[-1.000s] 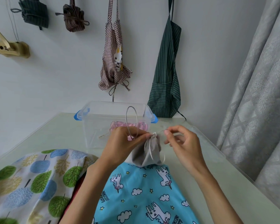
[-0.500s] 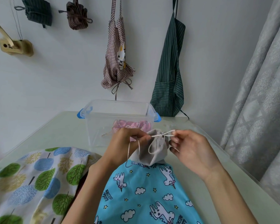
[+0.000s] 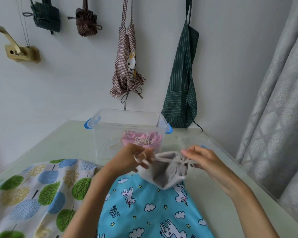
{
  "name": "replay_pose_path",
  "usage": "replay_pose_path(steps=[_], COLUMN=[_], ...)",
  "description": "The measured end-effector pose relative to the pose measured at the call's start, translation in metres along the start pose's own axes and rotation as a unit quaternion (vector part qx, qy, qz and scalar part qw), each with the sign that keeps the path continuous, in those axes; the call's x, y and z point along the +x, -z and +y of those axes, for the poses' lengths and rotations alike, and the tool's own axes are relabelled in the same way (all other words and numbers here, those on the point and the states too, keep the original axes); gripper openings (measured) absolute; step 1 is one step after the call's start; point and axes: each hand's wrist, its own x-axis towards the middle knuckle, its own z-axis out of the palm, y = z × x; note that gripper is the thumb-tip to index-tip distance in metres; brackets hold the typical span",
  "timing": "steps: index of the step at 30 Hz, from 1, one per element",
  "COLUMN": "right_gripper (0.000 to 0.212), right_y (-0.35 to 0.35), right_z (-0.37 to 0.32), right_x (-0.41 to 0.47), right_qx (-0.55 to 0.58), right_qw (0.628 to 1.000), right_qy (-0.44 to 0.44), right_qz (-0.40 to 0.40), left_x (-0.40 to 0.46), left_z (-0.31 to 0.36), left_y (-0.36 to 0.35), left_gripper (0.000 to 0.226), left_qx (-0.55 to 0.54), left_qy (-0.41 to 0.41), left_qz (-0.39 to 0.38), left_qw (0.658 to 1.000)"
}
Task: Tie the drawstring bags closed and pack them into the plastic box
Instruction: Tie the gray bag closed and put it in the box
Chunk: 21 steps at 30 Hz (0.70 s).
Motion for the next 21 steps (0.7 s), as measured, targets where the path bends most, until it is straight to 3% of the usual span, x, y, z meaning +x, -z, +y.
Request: replay_pose_path(steps=[3,5,9,12,16,21], right_gripper=[0.055,0.087,0.111,0.098,0.041,0.044], right_y=[-0.007,-0.015,-0.006,-0.005,-0.011,0.004], right_z=[0.007,0.008,0.015,0.019,0.006,-0.039], right_x=[0.002,0.002,-0.004,-0.009,-0.002,0.013], right_qx=[-0.047,-0.103,-0.247,-0.305,-0.252,-0.07], right_qw=[0.998,0.992,0.943,0.929,0.955,0.989], right_qy=[-0.009,-0.007,-0.032,-0.012,0.047,0.07], right_qz=[-0.039,-0.076,-0.218,-0.208,-0.147,-0.111], left_x=[0.003,0.004,0.003,0.01,0.018,0.026], left_z=[-0.005,0.001,0.016,0.007,-0.011,0.015], left_y=[0.023,0.033,0.024,0.004,-0.011,0.013], left_gripper=[0.029,0.035,0.083,0.083,0.054,0.016], left_qx=[0.125,0.18,0.332,0.382,0.376,0.293], left_qy=[0.136,0.137,0.091,0.03,0.025,-0.005], left_qz=[0.009,0.004,-0.169,-0.188,-0.116,0.046], left_qw=[0.983,0.974,0.924,0.904,0.919,0.955])
